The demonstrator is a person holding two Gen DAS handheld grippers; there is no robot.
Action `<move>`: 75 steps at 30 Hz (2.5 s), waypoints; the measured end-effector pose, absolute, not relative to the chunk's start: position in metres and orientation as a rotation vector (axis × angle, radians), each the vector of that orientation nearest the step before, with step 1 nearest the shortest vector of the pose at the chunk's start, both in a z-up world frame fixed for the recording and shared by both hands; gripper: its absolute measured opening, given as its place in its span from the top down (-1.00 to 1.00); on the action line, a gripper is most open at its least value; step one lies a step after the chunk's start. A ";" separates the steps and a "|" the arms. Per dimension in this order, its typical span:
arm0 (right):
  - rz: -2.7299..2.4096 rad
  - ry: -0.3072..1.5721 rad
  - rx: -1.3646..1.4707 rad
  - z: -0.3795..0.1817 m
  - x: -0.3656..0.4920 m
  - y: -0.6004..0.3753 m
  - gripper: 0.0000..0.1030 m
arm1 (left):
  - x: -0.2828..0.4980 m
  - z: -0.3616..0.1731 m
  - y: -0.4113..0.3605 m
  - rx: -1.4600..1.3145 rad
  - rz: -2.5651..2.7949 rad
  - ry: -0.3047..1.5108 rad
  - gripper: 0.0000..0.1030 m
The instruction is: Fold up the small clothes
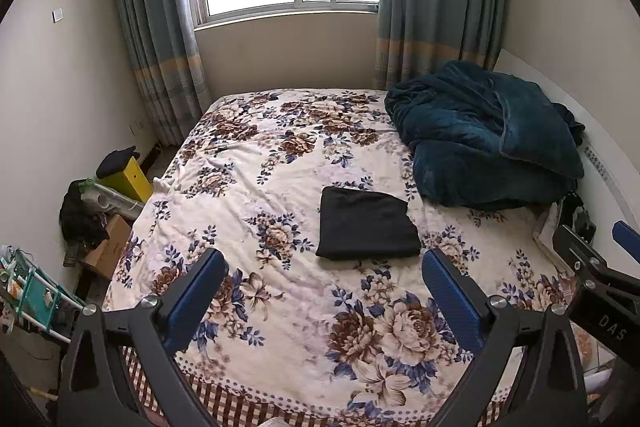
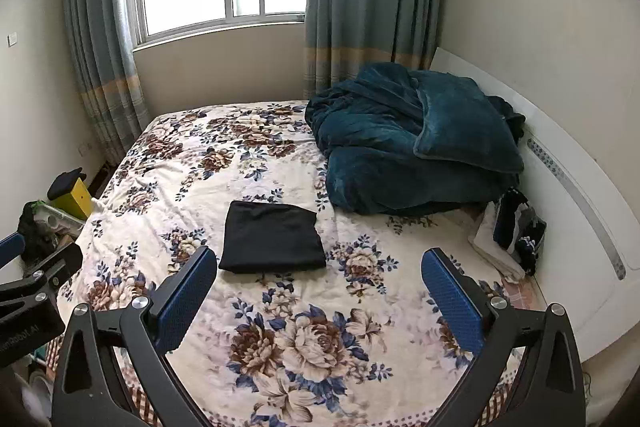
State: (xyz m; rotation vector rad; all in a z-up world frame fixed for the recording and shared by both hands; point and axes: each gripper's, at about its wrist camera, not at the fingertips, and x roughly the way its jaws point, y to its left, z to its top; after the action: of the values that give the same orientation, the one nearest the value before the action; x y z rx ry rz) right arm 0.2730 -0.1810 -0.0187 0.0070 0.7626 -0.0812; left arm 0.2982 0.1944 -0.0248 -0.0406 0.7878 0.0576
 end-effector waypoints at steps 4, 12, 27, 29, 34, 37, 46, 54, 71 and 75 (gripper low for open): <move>-0.076 0.767 0.014 -0.020 0.272 -0.180 -1.00 | 0.298 -0.025 0.195 -0.041 0.056 0.791 -0.96; -0.064 0.783 0.022 -0.023 0.270 -0.174 -1.00 | 0.295 -0.027 0.193 -0.033 0.067 0.794 -0.96; -0.062 0.789 0.038 -0.025 0.265 -0.172 -1.00 | 0.293 -0.025 0.195 -0.031 0.063 0.786 -0.96; -0.063 0.788 0.036 -0.025 0.264 -0.171 -1.00 | 0.293 -0.025 0.195 -0.030 0.060 0.786 -0.96; -0.062 0.788 0.038 -0.026 0.263 -0.171 -1.00 | 0.292 -0.024 0.195 -0.028 0.065 0.787 -0.96; -0.063 0.789 0.035 -0.026 0.262 -0.169 -1.00 | 0.292 -0.024 0.196 -0.026 0.065 0.787 -0.96; -0.064 0.790 0.024 -0.026 0.262 -0.165 -1.00 | 0.293 -0.022 0.197 -0.026 0.062 0.786 -0.96; -0.066 0.789 0.028 -0.026 0.260 -0.164 -1.00 | 0.293 -0.021 0.197 -0.024 0.065 0.782 -0.96; -0.071 0.797 0.037 -0.031 0.250 -0.157 -1.00 | 0.290 -0.019 0.199 -0.020 0.074 0.785 -0.96; -0.073 0.796 0.037 -0.031 0.250 -0.156 -1.00 | 0.292 -0.017 0.201 -0.014 0.067 0.788 -0.96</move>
State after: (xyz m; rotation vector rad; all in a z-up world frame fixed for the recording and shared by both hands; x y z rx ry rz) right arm 0.2496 -0.1565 -0.0311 0.0370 0.7965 -0.0732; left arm 0.2923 0.2008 -0.0172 -0.0143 0.7876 0.0668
